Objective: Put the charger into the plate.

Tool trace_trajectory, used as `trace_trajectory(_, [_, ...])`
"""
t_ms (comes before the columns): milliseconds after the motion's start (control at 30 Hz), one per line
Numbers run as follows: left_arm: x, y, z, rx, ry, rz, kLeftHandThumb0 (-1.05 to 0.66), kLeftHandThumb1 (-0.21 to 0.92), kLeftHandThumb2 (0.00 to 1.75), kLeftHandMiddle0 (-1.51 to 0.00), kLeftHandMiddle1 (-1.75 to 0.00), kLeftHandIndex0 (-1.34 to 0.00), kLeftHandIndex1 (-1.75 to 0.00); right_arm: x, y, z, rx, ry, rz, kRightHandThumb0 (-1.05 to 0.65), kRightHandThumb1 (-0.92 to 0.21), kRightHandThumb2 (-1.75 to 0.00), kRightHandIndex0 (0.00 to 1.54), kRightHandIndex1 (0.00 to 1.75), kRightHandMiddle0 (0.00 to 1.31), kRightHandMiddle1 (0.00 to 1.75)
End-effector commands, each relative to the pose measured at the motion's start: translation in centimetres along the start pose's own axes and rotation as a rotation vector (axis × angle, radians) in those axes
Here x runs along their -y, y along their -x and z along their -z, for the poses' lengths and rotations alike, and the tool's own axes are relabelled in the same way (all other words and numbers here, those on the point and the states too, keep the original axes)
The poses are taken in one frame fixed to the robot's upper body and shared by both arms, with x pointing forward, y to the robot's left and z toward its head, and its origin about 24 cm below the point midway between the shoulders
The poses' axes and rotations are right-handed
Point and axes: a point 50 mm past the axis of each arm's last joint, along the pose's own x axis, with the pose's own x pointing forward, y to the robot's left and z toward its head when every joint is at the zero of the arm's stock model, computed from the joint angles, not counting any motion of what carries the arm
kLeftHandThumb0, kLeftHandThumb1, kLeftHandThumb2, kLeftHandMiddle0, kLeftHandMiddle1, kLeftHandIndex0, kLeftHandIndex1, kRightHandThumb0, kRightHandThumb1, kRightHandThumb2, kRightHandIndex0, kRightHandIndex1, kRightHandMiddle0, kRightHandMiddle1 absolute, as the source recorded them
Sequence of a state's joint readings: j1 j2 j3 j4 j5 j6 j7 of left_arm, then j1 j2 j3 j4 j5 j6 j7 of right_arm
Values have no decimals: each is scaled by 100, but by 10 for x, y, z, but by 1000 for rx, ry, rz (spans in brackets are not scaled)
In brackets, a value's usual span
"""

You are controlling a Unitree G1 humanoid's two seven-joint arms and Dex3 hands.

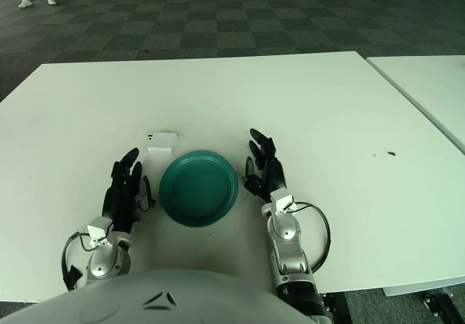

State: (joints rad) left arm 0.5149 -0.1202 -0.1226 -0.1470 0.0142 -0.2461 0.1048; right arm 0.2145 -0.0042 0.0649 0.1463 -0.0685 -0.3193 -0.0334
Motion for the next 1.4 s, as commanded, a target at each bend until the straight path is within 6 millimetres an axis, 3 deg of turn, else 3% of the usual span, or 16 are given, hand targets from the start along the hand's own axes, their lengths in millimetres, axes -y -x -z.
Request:
trace_trajectory(0, [-3, 1, 7, -58, -12, -2, -85, 92, 96, -28, -1, 0, -73, 1, 25, 43, -252, -1, 11, -74, -92, -87, 30, 0, 0, 60])
trace_trajectory(167, [-3, -7, -4, -27, -42, -7, -86, 92, 94, -31, -2, -1, -75, 2, 22, 44, -254, -1, 12, -74, -92, -88, 30, 0, 0, 61])
trace_trajectory(400, [-5, -39, -40, 56, -228, 19, -85, 92, 90, -35, -3, -6, -80, 1, 19, 45, -266, 3, 1, -73, -92, -87, 30, 0, 0, 58])
trace_trajectory(533, [-8, -59, -70, 147, -497, 106, -87, 92, 85, -36, -3, -6, -82, -2, 18, 46, -269, 2, -3, -73, -92, -87, 30, 0, 0, 58])
trace_trajectory(667, [-13, -78, -83, 195, -710, 143, -89, 92, 79, -35, -2, -5, -83, -5, 16, 47, -270, 1, -7, -73, -92, -86, 29, 0, 0, 57])
trace_trajectory(1067, [-10, -113, -97, 380, -1253, 310, -92, 92, 60, -34, -1, -5, -85, -10, 11, 51, -284, -13, 0, -72, -92, -87, 30, 1, 0, 59])
trace_trajectory(1367, [-1, -133, -99, 437, -1454, 432, -91, 92, 43, -27, 0, -1, -79, -12, 8, 54, -293, -16, 10, -72, -92, -86, 31, 1, 0, 59])
